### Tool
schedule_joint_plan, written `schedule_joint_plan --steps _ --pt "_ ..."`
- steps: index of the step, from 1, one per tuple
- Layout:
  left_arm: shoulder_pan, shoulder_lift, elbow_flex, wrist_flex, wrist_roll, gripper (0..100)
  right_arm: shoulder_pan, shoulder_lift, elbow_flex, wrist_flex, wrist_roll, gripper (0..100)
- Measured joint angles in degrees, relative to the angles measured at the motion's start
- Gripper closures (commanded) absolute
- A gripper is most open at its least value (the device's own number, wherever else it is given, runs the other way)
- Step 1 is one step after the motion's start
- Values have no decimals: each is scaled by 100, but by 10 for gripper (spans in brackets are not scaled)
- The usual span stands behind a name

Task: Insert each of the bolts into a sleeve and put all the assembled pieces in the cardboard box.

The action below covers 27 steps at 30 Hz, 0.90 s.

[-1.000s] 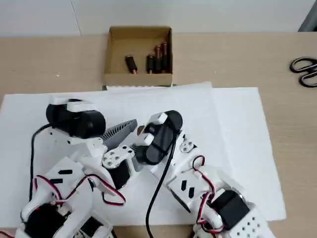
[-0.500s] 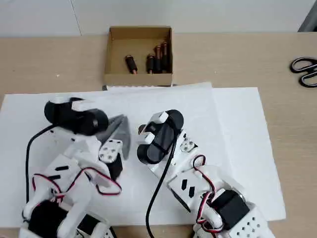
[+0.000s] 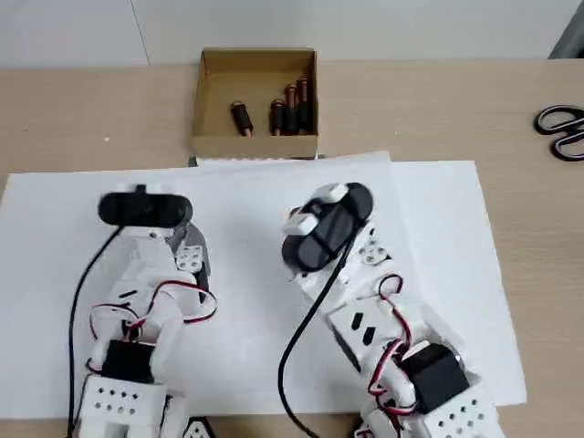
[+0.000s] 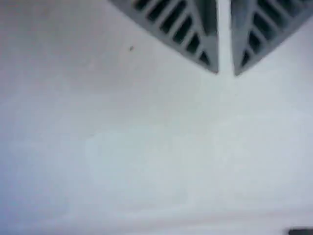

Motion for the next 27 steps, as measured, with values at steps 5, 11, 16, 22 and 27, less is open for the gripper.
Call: schedule_joint_plan --steps 5,11,16,22,27 --pt "0 0 712 -686 -290 995 633 158 0 -721 -211 996" --pt "-18 0 1090 -844 -369 995 1064 1143 -229 -1556 -264 996" --pt "-18 0 1099 -853 -369 995 1108 2453 -1143 -2145 -264 996" --pt "-18 0 1099 -853 -369 995 1099 4571 -2664 -2831 -264 996" --pt "-18 0 1099 -853 -369 995 1099 6514 -4325 -2945 -264 996"
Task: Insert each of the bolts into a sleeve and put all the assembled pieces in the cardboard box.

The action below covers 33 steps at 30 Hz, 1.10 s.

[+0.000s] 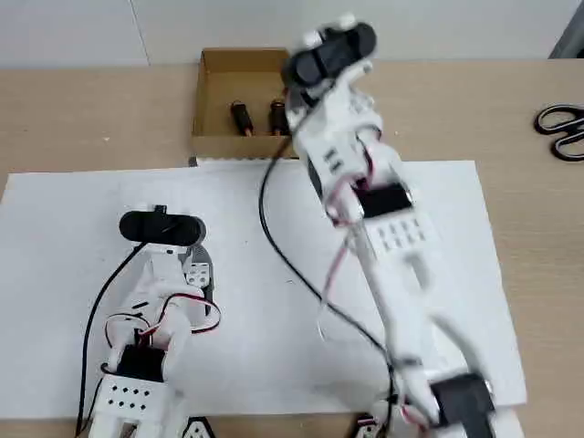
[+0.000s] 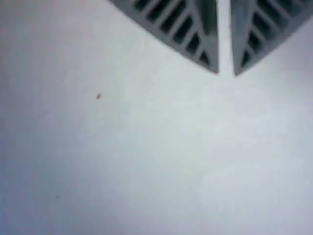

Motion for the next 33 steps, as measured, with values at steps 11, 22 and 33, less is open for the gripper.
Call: schedule_joint_plan --steps 11,22,33 --pt "0 0 0 0 0 995 44 3938 -3596 0 0 995" --pt "0 0 0 0 0 995 -105 6998 -6576 0 0 995" --pt "0 0 0 0 0 995 -158 7393 -7103 545 457 881"
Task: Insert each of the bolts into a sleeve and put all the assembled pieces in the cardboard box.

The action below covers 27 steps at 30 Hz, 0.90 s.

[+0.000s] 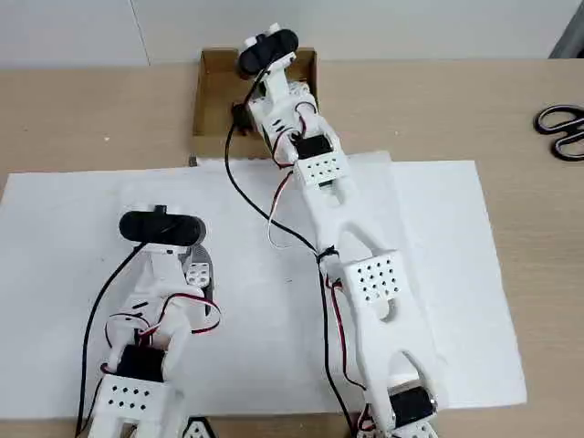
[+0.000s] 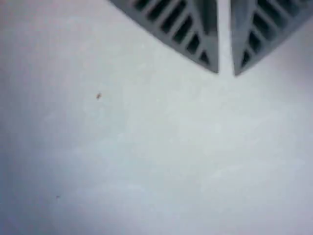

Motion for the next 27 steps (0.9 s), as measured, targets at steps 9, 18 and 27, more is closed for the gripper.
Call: schedule_joint_plan --steps 9,18,27 --pt "0 0 0 0 0 995 -35 0 -70 730 97 742" --pt "0 0 0 0 0 995 -97 -510 -932 1793 97 751" --pt "0 0 35 -132 0 995 -114 -1011 -2497 3868 97 898"
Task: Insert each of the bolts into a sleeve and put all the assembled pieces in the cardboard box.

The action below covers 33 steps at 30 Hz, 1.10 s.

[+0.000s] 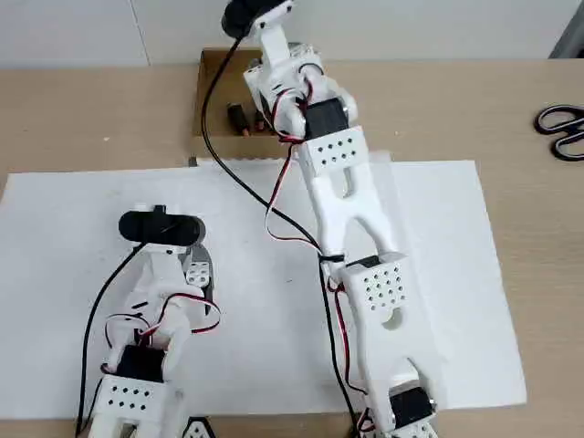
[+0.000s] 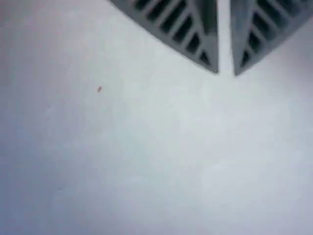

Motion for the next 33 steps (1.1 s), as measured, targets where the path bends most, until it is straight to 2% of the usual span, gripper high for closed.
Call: schedule_joint_plan --steps 6,13,20,26,33 --pt "0 0 0 -9 0 995 0 -149 -941 1389 0 995" --pt "0 0 9 -9 0 995 79 -993 -1011 2725 0 996" --pt "0 0 9 -9 0 995 844 -1987 -1020 3270 -387 996" --pt "-237 0 9 -9 0 995 1292 -3393 369 3297 -615 996" --pt "-431 0 9 -9 -9 995 1380 -5688 3807 3288 -1424 995"
